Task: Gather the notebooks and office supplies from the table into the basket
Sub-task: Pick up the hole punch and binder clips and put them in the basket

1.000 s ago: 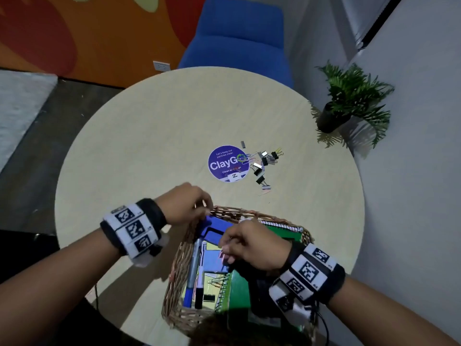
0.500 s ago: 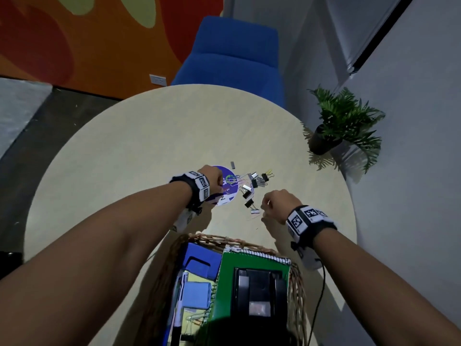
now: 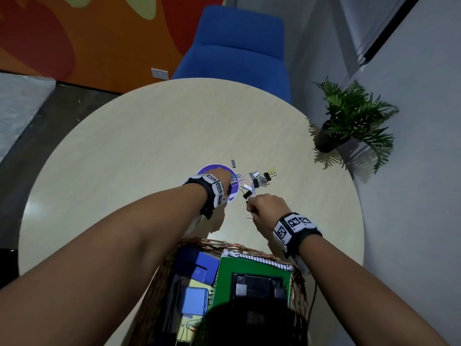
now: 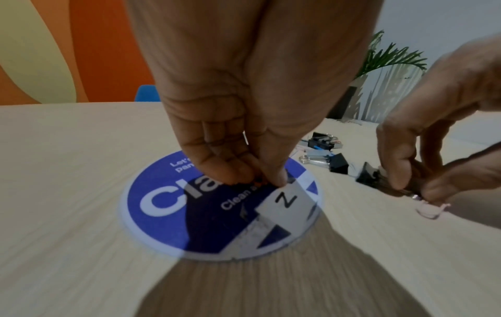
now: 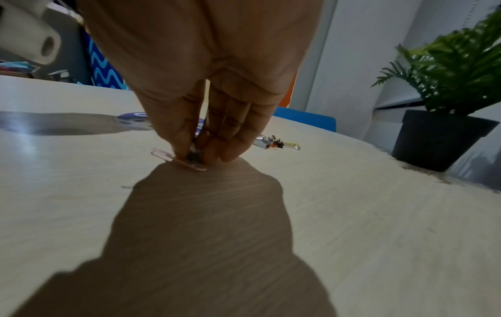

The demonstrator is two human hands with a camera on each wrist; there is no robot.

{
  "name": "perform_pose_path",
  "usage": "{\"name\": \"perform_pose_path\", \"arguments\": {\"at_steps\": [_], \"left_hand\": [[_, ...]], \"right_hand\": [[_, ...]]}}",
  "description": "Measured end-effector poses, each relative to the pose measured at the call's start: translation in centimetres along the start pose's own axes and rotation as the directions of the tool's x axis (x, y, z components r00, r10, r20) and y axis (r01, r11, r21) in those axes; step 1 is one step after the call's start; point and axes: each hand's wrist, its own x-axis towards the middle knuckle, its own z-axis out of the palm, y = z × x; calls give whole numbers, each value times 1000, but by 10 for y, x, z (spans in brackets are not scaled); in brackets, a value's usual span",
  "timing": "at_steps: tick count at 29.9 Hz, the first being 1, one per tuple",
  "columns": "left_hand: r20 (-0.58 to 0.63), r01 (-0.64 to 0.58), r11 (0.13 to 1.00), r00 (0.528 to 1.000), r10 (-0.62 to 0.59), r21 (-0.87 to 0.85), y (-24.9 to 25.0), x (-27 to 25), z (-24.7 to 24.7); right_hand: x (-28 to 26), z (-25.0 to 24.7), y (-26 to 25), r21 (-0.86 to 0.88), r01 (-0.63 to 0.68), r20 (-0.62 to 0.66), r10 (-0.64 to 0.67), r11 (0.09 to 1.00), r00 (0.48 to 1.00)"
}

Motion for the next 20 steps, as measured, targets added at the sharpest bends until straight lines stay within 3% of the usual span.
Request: {"name": "perform_pose_path", "arguments": {"at_steps": [5,10,12,17,20], "left_hand": [[-154,-90,990,986,72,-111,0,-43,-14],[-298,-347,910,914,274,-229,-20,-108,-23],[-279,-414,856,900,334,-311,-35,-141,-11],[-188,-386,788,923,337,-480,-66,-200,50],[-107,-390,794,916,388,-466,-68,-218,90]], "right_hand": [[-3,-5,3,107,-37,-55,43,994,998],[-13,-28,10,295,-70,-94,102,953,990],[-22,-42,13,346,-84,-91,122,934,988],[-55,-70,-5,549,-68,-106,151,833,983],[-80,-74,-37,662,-29,-102,128,749,986]]}}
